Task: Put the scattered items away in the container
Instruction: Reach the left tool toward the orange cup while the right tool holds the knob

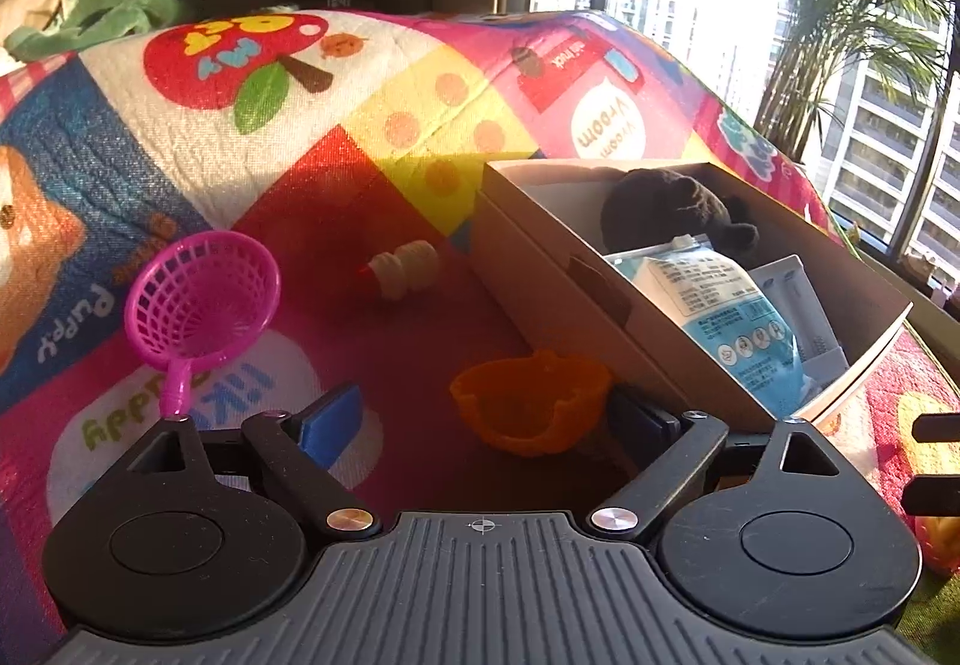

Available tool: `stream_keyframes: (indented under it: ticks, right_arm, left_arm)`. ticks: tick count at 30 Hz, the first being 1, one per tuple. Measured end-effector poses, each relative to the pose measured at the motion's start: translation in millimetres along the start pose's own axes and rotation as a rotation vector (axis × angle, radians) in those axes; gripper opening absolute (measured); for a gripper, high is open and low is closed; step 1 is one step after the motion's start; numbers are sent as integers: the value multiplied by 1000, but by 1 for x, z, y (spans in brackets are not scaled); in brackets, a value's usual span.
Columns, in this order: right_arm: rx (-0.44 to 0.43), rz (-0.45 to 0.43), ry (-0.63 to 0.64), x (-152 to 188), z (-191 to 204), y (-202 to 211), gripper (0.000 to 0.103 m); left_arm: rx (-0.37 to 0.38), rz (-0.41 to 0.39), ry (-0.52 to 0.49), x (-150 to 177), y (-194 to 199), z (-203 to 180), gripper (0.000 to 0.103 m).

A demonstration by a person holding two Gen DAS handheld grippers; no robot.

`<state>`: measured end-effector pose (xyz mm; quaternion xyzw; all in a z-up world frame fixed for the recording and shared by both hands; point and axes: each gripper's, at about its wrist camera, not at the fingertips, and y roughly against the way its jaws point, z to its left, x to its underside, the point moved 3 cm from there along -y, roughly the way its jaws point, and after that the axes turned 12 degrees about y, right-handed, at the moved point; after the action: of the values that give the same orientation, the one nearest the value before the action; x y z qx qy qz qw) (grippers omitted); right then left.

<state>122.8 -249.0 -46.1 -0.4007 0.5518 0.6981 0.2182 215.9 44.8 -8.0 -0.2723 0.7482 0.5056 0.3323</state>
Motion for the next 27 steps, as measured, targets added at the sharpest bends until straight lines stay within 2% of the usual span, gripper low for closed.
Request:
stream_keyframes:
  ticks: [5, 9, 11, 15, 17, 19, 21, 27]
  right_arm:
    - [1, -2, -1, 0, 1, 0, 100]
    - [2, -14, -6, 0, 0, 3, 100]
    - [0, -15, -6, 0, 0, 3, 100]
    - [-5, -16, -5, 0, 1, 3, 100]
    - [-5, -17, -6, 0, 0, 3, 100]
    - [-4, -19, -7, 0, 0, 3, 100]
    - [-6, -19, -9, 0, 0, 3, 100]
    - [-17, -20, -21, 1, -3, 3, 100]
  left_arm:
    - [22, 2, -9, -3, -5, 3, 94]
    - [-51, -8, 20, -5, -7, 14, 89]
    - [-28, -2, 68, -7, -7, 21, 89]
    - [-33, 3, 48, -8, -12, 16, 87]
    - [-35, 4, 59, -10, -17, 15, 82]
    - [-38, 9, 80, -12, -22, 15, 66]
    - [-61, 0, 83, -11, -22, 14, 56]
    - [-83, -28, 54, 3, 9, 9, 56]
